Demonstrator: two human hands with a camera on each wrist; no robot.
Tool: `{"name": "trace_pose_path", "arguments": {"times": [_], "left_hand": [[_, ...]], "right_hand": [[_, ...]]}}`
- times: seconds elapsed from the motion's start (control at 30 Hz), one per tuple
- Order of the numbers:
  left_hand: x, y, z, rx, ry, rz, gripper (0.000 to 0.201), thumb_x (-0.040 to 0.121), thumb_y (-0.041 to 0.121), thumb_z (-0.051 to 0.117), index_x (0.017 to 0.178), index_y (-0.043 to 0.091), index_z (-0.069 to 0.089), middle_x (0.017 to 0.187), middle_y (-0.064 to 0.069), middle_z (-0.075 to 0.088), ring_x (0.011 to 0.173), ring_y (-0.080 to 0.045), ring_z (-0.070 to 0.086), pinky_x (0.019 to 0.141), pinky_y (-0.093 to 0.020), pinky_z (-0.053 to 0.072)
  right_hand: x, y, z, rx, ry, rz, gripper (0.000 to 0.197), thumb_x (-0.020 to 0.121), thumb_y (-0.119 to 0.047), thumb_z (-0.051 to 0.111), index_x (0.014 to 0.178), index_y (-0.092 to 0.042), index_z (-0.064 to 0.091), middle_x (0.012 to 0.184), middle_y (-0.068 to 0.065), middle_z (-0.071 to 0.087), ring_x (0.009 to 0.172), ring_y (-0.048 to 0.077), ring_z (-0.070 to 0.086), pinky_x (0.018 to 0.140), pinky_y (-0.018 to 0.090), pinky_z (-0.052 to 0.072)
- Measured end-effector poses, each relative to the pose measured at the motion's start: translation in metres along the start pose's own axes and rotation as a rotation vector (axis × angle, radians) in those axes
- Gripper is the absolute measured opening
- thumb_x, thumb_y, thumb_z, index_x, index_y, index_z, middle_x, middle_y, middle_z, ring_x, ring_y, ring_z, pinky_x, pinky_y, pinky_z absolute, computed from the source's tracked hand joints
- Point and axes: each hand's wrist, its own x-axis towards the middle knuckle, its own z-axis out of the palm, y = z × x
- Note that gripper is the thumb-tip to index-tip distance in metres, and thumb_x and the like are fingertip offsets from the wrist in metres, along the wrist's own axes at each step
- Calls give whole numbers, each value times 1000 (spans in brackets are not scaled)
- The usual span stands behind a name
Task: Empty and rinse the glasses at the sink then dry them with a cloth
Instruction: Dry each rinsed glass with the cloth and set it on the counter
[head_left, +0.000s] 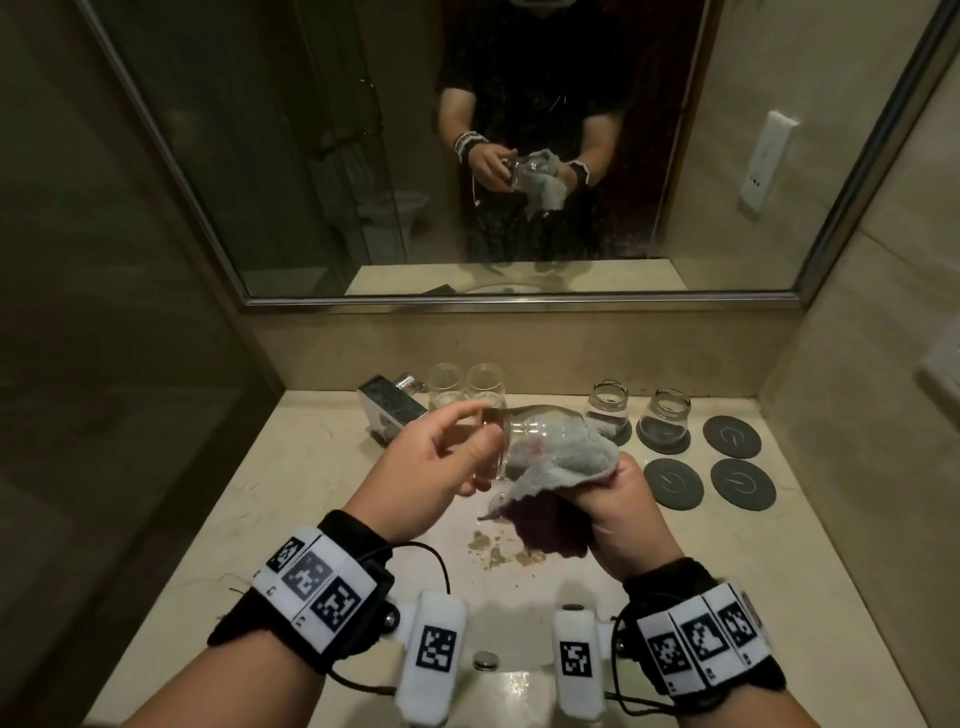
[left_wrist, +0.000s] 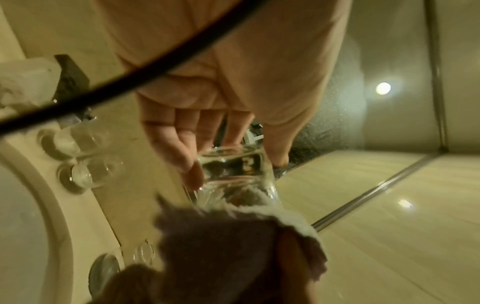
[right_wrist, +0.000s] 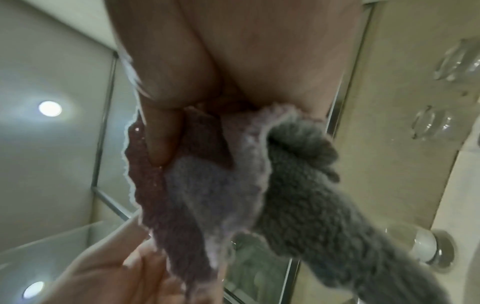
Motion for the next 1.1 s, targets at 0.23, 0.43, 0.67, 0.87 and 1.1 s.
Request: {"name": "trace_pose_path", "arguments": {"times": [0.23, 0.43, 0.67, 0.87, 1.1], "left_hand": [[3, 1, 3, -61, -35, -87, 62, 81, 65, 58, 132, 30, 51, 106, 2, 66, 71, -16, 69, 68, -34, 58], [-2, -3, -1, 170, -103, 98, 52, 84, 35, 73, 129, 46, 48, 124, 12, 57, 100, -11, 63, 83, -30, 56], [-1, -1, -1, 123, -86, 70, 48, 82, 46, 67, 127, 38, 51, 120, 7, 59, 87, -9, 66, 75, -29, 56], [3, 3, 0, -59, -100, -136, 54, 82, 61, 51, 127, 30, 51, 97, 7, 66, 65, -10, 69, 66, -29, 56], [0, -7, -1, 112, -139, 44, 57, 82, 47, 71, 133, 47, 44, 128, 18, 53, 97, -14, 65, 75, -27, 56]], "right_hand": [[-1, 0, -5, -18, 7, 2, 24, 71, -11, 74, 90, 3, 69, 66, 14, 70, 47, 18, 65, 39, 20, 47], [3, 3, -8, 93, -9, -1, 43, 53, -31, 91, 88, -11, 77, 91, 14, 74, 83, 23, 71, 70, 30, 57], [2, 4, -5, 9, -7, 15, 23, 66, -16, 81, 88, -11, 75, 86, 17, 73, 74, 26, 71, 59, 30, 57], [0, 3, -3, -54, -17, -2, 34, 66, -16, 85, 90, 3, 70, 67, 15, 70, 47, 20, 63, 38, 21, 47], [3, 5, -5, 30, -38, -5, 42, 56, -27, 90, 89, -7, 75, 84, 18, 74, 73, 27, 71, 56, 35, 56]]}}
